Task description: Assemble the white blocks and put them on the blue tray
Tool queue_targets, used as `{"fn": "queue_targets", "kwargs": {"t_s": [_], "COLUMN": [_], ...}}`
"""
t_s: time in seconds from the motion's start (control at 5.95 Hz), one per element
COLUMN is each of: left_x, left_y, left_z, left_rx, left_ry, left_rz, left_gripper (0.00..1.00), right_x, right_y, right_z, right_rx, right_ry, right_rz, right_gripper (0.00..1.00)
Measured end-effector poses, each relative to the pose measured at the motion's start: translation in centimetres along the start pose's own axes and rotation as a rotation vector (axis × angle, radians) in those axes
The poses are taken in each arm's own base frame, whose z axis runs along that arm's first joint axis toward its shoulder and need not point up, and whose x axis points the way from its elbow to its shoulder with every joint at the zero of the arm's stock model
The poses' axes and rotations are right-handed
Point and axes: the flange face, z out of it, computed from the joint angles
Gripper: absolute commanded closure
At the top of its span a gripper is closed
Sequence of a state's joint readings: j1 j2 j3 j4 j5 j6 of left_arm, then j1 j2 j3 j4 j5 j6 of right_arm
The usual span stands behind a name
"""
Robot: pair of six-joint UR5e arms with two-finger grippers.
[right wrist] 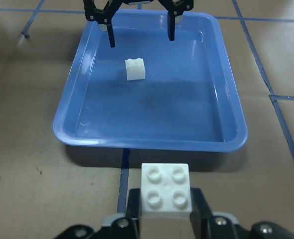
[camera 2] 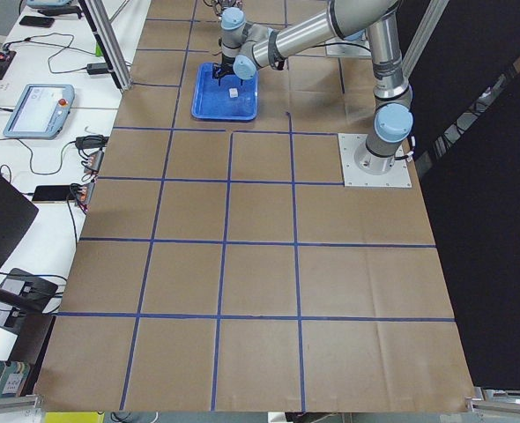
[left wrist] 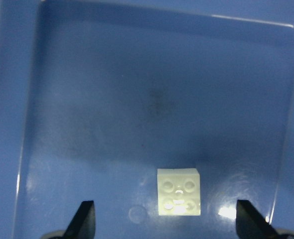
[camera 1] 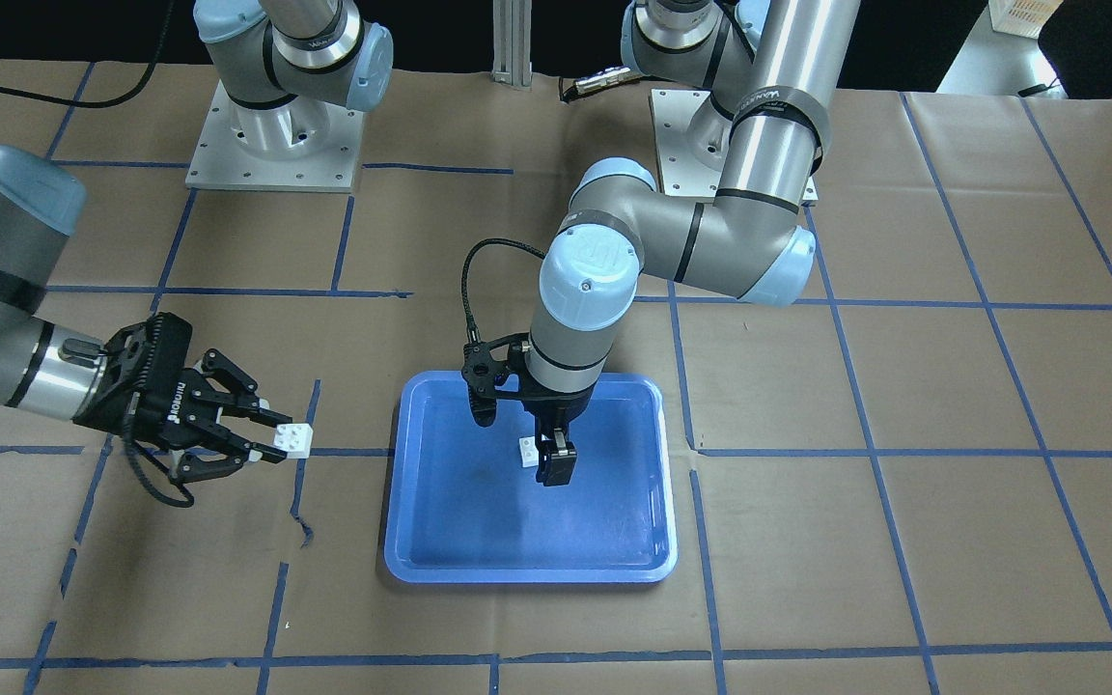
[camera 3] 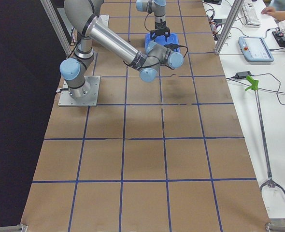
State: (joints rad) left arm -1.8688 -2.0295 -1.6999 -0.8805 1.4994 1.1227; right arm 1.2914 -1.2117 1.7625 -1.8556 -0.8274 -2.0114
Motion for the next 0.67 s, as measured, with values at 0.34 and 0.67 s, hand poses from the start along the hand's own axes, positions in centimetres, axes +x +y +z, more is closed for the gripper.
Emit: {"fn": "queue_targets", "kwargs": {"t_s": [0.34, 0.67], "left_x": [-1.5, -1.1], "left_y": [0.6, 5.6], "left_z": [-5.9, -14.1], "left_rx": [-0.025, -0.050], "left_ry": [0.034, 0.064], "left_rz": [-0.031, -0.141], "left_gripper": [0.01, 0.01], "right_x": [0.3, -0.2], "right_y": [-4.0, -5.8], "right_z": [4.1, 6.5], "right_rx": [-0.027, -0.034], "right_ry": [0.022, 0.035], "right_rz": [0.023, 0.037], "right_gripper": [0.69, 0.69]}}
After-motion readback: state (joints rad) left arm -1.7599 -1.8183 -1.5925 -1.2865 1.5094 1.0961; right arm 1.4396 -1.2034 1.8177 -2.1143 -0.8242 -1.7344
